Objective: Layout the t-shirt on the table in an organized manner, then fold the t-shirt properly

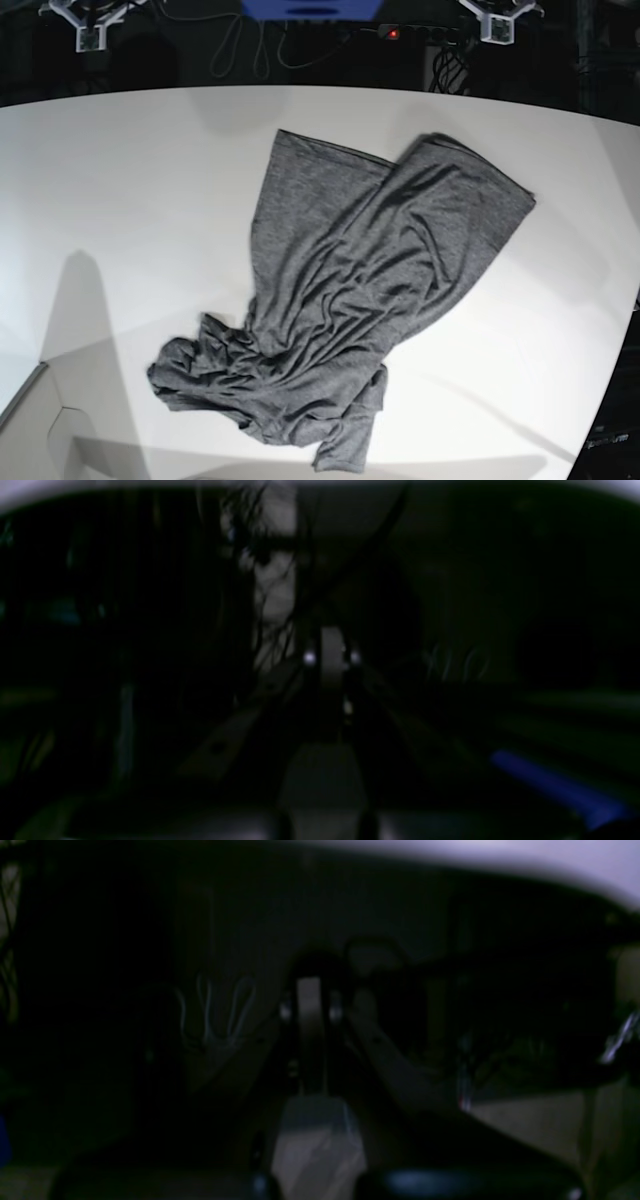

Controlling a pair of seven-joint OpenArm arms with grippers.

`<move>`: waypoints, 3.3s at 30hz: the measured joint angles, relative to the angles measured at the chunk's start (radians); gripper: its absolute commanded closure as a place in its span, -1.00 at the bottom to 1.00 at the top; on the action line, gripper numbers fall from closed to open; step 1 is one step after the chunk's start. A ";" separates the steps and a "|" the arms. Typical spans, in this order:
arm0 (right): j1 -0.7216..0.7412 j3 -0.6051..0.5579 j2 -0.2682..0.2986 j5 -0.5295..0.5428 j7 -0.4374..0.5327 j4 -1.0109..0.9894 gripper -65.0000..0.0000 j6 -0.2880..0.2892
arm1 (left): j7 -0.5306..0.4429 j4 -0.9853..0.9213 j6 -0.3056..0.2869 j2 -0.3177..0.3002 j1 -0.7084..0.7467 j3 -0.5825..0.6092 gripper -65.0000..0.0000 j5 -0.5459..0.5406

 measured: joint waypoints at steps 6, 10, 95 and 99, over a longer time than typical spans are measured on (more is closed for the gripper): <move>0.010 0.000 0.000 0.000 0.008 0.183 1.00 -0.002 | 0.008 0.178 0.005 -0.009 0.036 0.009 1.00 -0.007; 0.067 -0.042 -0.021 0.000 0.008 0.203 1.00 -0.002 | 0.002 0.217 0.005 0.007 0.010 0.004 1.00 -0.007; 0.729 -0.734 -0.026 -0.004 -0.241 -0.156 1.00 -0.006 | 0.688 -0.051 0.006 0.067 -0.929 -0.119 1.00 -0.521; 0.723 -0.614 -0.010 -0.004 -0.247 -0.156 1.00 -0.006 | 0.699 -0.042 0.005 0.076 -0.875 0.069 1.00 -0.480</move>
